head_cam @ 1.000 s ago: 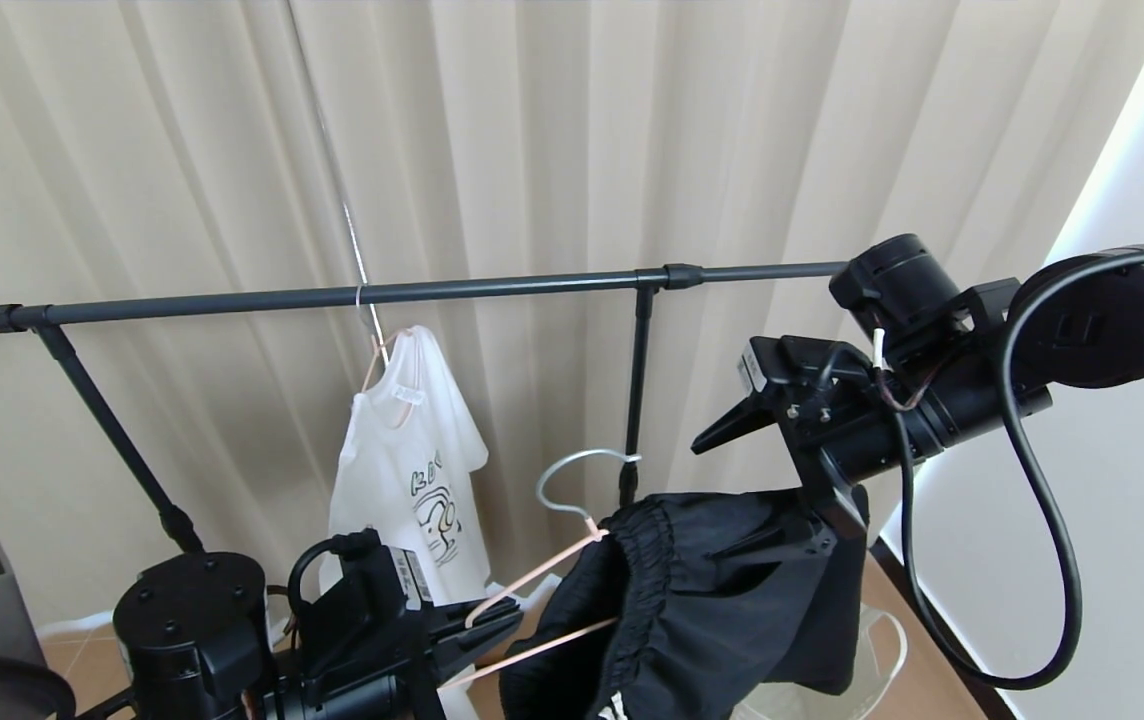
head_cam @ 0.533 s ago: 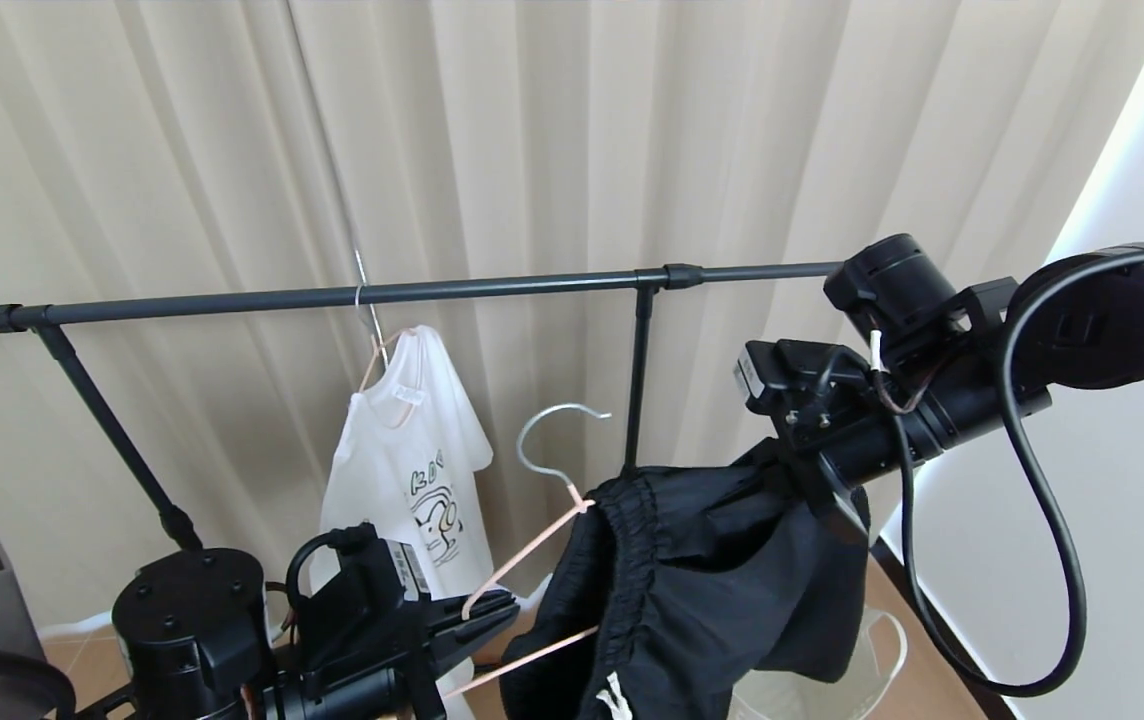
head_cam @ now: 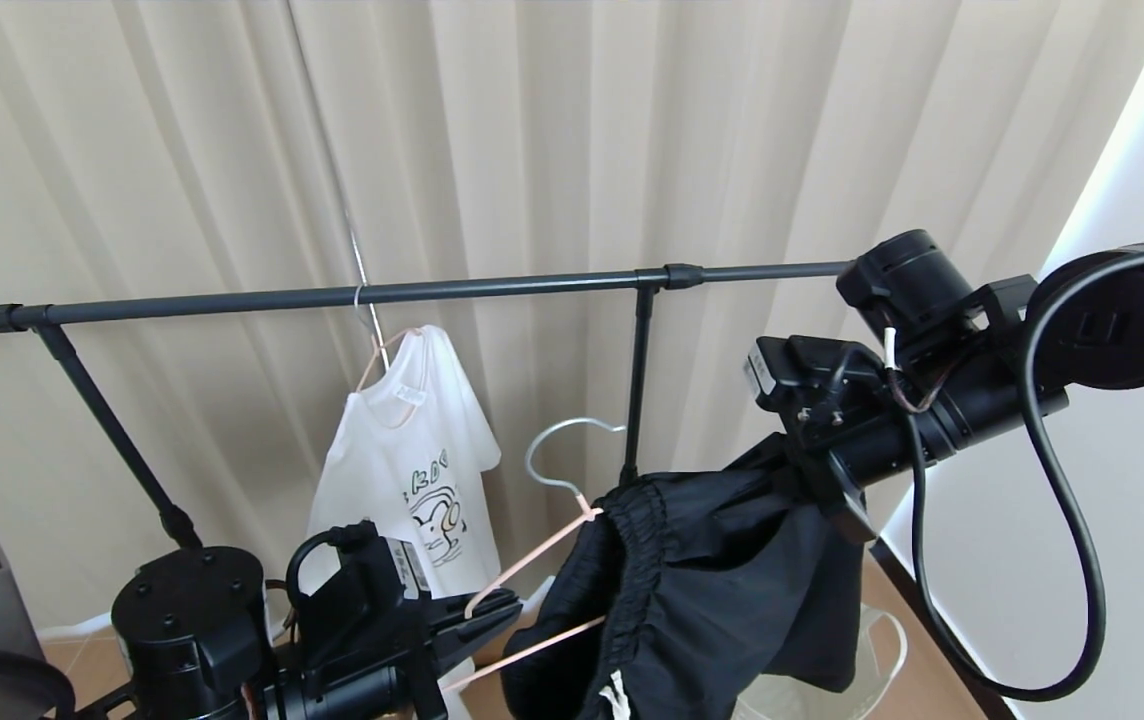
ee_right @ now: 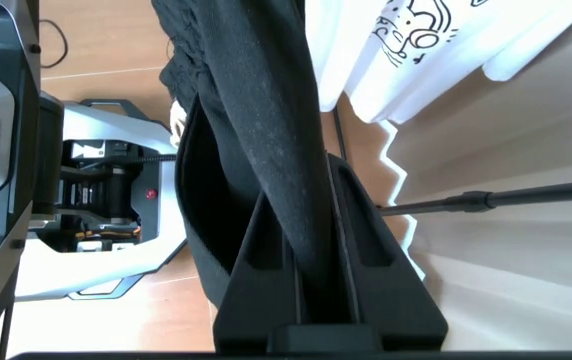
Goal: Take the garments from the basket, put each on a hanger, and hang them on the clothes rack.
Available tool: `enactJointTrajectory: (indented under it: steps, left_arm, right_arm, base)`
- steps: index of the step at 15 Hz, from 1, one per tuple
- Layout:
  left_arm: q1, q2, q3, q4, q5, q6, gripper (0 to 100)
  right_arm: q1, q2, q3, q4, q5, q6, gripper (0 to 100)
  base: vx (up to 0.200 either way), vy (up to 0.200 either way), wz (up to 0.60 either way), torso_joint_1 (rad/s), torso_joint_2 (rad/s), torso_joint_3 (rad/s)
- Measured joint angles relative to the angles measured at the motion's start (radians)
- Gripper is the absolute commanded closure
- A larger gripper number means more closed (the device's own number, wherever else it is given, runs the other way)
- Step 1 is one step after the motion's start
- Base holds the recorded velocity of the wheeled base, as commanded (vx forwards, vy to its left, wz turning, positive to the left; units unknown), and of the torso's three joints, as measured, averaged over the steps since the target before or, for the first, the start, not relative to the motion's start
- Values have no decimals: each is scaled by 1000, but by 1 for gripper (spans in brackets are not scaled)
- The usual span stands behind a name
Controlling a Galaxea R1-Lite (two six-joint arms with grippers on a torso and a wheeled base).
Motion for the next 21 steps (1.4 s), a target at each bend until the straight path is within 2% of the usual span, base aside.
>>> enactJointTrajectory:
  steps: [6,7,11,15,18,20,21]
  left_arm:
    - [0,-1,-4,0,-2,-17,100]
    - [0,-1,-4,-1,-2,-17,0]
    - [6,-21,-12,-1,-1,-80,0]
    - [50,-43,-39,0,-1,-147,0]
    - [83,-48,-89,0,1,-269,0]
    - [112,-51,-159,0,6,-407,0]
    - [134,-58,-193,21,7,-439,0]
  right_arm:
    - [0,-38,32,0,2,0,100]
    - [0,-51,47,-1,2,0,100]
    - [-2,-104,108,-5,-3,-1,100]
    - [-15,-138,143,-7,-25,-1,100]
    - [-32,-157,140,-51,-118,0,100]
    - [-36,-172,156,-156,-217,5,100]
    - [-37,-180,176,-209,-264,8,100]
  base:
    - [0,0,0,0,0,0]
    - [0,0,0,0,0,0]
    - [0,0,0,0,0,0]
    - [0,0,0,0,0,0]
    - [0,0,0,0,0,0]
    - [0,0,0,0,0,0]
    - [0,0,0,0,0,0]
